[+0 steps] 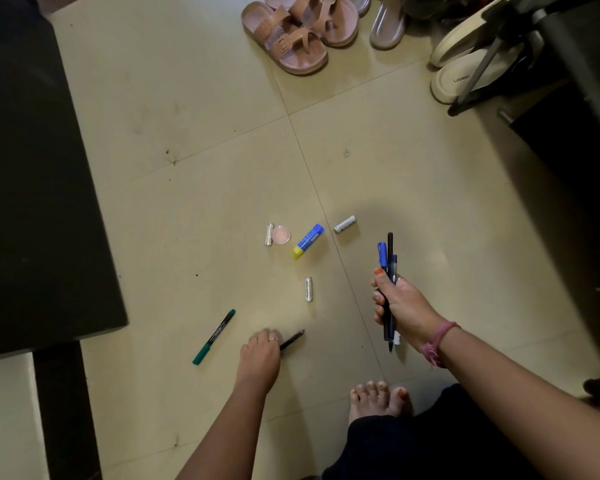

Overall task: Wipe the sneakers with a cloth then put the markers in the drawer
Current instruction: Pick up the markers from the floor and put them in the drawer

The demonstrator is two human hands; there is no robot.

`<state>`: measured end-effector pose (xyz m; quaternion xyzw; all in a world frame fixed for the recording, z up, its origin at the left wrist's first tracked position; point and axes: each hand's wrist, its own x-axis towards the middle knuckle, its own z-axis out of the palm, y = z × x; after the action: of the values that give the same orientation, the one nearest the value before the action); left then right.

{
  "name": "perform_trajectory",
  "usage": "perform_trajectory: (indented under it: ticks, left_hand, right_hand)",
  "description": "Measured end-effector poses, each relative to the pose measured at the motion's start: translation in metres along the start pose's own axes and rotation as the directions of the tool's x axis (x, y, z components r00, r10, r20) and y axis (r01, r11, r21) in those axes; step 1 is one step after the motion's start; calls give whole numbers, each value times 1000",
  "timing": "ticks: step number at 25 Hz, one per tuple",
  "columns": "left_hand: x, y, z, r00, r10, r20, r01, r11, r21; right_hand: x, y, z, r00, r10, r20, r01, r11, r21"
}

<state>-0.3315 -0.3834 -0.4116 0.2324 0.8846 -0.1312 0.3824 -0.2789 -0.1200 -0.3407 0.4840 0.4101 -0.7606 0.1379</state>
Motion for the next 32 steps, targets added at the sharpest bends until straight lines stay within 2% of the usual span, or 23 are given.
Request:
perform_trajectory:
  ticks: [2,3,5,6,8,10,12,15,18,21,23,25,27,29,31,32]
  left_hand:
    - [7,-4,-11,998,-64,-20,54,949,-311]
    - [10,-11,-16,988,-154,-21,124,859,-497]
    - [16,-33,-18,919,-393,-22,258,644,-721]
    - [17,-46,-19,875,-484,-13,316,591,-742]
    - [19,-70,-14,842,-539,11,421,645,-638]
    - [19,-81,-10,852,-517,82,487,727,-484]
    - [22,-83,-9,863,-489,130,496,770,-402]
    - [26,-77,-6,872,-477,109,484,809,-333]
    - [28,-64,-7,892,-450,35,426,814,-395]
    - [28,-43,-18,927,-374,-41,276,751,-599]
    - [18,-22,-39,943,-331,-38,166,565,-809]
    - [-4,8,-73,964,-267,16,101,307,-946]
    - [-30,45,-107,985,-157,75,75,-5,-997]
    - [-54,77,-139,989,-47,138,117,-308,-944]
    - [-77,105,-173,986,43,159,160,-463,-872]
    - [-90,118,-191,984,87,158,180,-482,-858]
  right_hand:
    - [-1,0,0,1000,-7,-1,7,1000,-5]
    - [-1,0,0,1000,-10,-2,10,1000,-5]
    - [-2,-3,2,1000,-17,-4,17,1000,-4]
    - [-2,-3,2,1000,-20,-4,20,1000,-6]
    - [-2,-2,2,1000,-17,-9,17,1000,-11]
    - [-3,2,2,1000,-9,-9,9,1000,-18]
    - [-4,3,2,1000,3,-8,-3,1000,-26]
    - [-5,1,0,1000,11,-7,-12,1000,-21]
    - [-6,-4,-4,1000,1,-14,-1,1000,-12]
    - [-10,-12,-11,1000,-2,-3,2,1000,-17]
    - [-18,-20,-16,1000,13,27,-13,1000,-6]
    - [-30,-32,-19,997,24,67,-25,1000,16]
    - [-52,-51,-24,995,15,95,-19,999,50]
    - [-79,-71,-31,994,0,113,-9,997,80]
    - [-109,-87,-39,992,-12,125,3,997,71]
    - [-128,-94,-43,992,-21,128,13,998,61]
